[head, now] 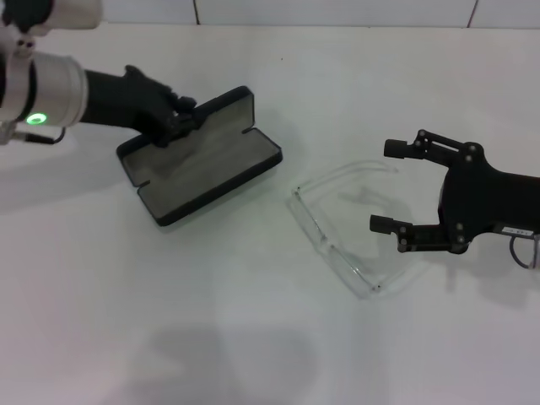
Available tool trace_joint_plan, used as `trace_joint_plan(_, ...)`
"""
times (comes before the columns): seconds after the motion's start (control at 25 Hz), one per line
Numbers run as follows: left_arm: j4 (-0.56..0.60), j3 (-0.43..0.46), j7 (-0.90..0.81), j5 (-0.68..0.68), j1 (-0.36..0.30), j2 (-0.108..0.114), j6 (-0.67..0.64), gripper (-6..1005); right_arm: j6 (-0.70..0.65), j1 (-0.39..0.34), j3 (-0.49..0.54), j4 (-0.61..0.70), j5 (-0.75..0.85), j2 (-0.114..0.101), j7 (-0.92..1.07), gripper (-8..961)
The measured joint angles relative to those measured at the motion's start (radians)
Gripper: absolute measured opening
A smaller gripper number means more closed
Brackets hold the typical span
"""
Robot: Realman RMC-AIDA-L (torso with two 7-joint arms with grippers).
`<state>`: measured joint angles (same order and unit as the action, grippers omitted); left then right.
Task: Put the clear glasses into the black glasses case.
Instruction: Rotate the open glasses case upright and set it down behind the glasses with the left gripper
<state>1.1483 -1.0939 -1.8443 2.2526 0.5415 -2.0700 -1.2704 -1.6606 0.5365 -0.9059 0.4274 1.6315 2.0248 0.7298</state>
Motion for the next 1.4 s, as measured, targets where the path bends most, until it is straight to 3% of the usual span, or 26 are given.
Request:
trace_joint_plan(0.32,0.000,-0.100,0.023,0.038,0.070,-0.009,0.022,200,-0.007,-0.018,0.001,-0.022,-0.026,0.000,-0.037,863)
trace_joint_plan(0.68,-0.025,-0.268,0.087,0.036,0.096,-0.016,0.175,200,-0.013,-0.021,0.004,-0.081,-0.043,0.001,-0.098,861)
trace_joint_plan(1.16,-0.038,-0.364,0.094,0.022,0.110,-0.017,0.158,201,-0.021,-0.026,0.003,-0.093,-0.054,0.001,-0.118,857)
trace_joint_plan(1.4,-0.032,-0.361,0.083,0.026,0.112,-0.018,0.112,202,-0.021,-0.026,0.004,-0.093,-0.054,0.002,-0.118,856)
